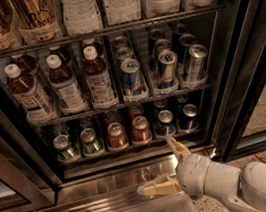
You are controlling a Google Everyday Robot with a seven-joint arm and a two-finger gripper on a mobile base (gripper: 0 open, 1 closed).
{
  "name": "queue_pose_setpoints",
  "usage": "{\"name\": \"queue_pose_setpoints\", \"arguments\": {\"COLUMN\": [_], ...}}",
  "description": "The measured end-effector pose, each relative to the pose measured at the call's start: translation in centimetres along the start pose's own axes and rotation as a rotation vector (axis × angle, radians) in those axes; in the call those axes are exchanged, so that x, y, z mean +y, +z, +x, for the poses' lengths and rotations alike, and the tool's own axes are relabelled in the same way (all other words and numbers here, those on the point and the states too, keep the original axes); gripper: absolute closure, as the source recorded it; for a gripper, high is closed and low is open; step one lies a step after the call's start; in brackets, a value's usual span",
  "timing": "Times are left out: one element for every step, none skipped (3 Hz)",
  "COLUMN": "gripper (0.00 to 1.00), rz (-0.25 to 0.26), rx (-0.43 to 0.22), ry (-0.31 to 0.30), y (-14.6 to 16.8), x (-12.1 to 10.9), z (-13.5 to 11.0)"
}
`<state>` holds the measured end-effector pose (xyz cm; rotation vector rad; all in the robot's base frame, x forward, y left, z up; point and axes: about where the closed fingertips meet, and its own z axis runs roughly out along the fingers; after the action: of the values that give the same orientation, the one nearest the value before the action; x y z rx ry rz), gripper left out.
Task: Pick coke can from bottom shelf of fridge
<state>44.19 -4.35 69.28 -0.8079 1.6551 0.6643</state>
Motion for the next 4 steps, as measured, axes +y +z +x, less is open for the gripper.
{"name": "queue_pose_setpoints", "arguments": {"gripper": [0.0, 0.0, 0.0, 0.0], "rz": [0.059, 0.117, 0.182, 0.274], "rx": [-0.09, -0.186, -0.265, -0.303], "ry": [0.045, 0.082, 0.095, 0.172], "y": [2.8, 4.9, 6.7, 8.3], "x": [-0.7, -0.1, 0.4, -0.9], "z": [-0.8, -2.2, -3.2, -1.8]}}
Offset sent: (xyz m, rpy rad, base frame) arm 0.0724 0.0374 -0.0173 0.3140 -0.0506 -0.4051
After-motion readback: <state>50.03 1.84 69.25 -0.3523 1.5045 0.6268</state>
